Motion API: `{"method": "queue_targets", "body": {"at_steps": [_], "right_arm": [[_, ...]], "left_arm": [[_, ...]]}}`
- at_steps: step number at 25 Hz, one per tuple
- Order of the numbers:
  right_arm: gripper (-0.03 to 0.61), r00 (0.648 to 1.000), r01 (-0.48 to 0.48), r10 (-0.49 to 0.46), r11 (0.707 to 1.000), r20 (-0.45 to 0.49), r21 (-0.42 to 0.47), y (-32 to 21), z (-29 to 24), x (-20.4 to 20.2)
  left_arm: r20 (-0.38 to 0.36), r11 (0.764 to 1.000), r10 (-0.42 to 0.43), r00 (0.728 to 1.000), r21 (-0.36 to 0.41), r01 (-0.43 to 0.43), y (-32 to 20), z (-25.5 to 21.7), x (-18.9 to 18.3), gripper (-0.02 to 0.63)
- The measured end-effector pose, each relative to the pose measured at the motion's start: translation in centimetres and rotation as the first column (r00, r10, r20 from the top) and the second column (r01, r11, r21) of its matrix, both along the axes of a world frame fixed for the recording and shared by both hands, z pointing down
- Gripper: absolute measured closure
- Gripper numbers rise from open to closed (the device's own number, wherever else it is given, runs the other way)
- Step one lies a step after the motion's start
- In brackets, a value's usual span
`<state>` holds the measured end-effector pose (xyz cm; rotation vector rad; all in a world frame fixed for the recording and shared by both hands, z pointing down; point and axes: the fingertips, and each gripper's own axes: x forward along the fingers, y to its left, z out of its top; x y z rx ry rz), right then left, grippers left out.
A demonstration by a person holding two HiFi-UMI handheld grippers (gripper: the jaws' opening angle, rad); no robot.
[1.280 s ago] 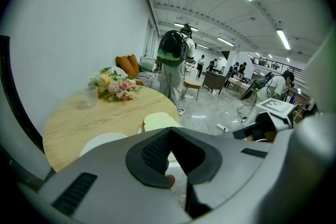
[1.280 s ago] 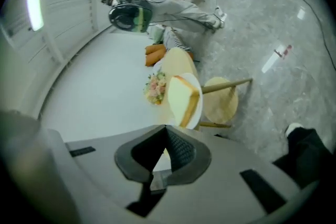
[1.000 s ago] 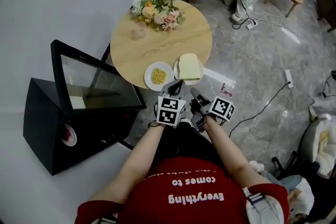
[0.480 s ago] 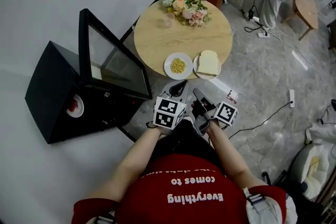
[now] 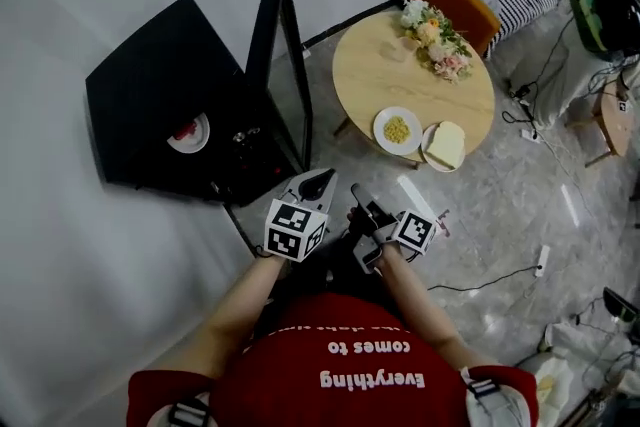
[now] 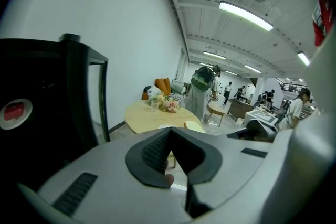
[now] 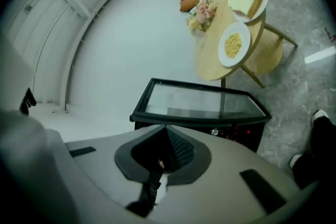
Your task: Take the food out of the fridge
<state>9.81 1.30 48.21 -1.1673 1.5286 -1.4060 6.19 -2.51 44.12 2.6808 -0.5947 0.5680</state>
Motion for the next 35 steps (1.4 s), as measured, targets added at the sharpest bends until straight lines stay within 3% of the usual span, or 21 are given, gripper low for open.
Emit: {"method": "queue_targets", "body": {"at_steps": [6, 10, 16, 21, 30, 33, 35], "right_arm": [[0.568, 0.972, 0.234, -0.234, 0.972, -0.011, -0.011, -1.8, -0.5, -9.2], [0.568, 0.926, 0.376, -0.377, 0.926, -0.014, -0.045, -2.0, 0.1, -14.7], [0.568, 0.863, 0.499, -0.504, 0.861, -0.028, -0.096, -2.9, 1.1, -20.7], [0.568, 0.835, 0.545, -0.55, 0.832, -0.03, -0.105, -4.9, 1.0, -23.9], [0.563, 0.851, 0.521, -0.524, 0.849, -0.017, -0.084, -8.7, 0.9, -27.6], [0.497, 0.844, 0.535, -0.537, 0.841, -0.004, -0.088, -10.5, 0.6, -28.6], [0.468, 0.848, 0.53, -0.53, 0.844, 0.014, -0.084, -11.8, 0.4, -29.2]], "left_arm": [[0.003, 0.983, -0.18, 0.984, -0.02, 0.18, -0.6, 0.6, -9.0, 0.611], [-0.009, 0.953, -0.303, 0.953, -0.027, 0.302, -1.1, 0.7, -13.9, 0.611], [-0.032, 0.901, -0.435, 0.9, -0.02, 0.434, -2.3, 0.3, -20.6, 0.611], [-0.033, 0.852, -0.523, 0.852, -0.015, 0.523, -4.2, 0.0, -26.6, 0.611], [-0.071, 0.799, -0.601, 0.796, -0.048, 0.599, -5.6, 0.1, -29.9, 0.611], [-0.101, 0.775, -0.632, 0.768, -0.073, 0.628, -6.8, 0.2, -30.4, 0.611], [-0.095, 0.779, -0.627, 0.773, -0.071, 0.623, -7.3, 0.3, -30.4, 0.611]]}}
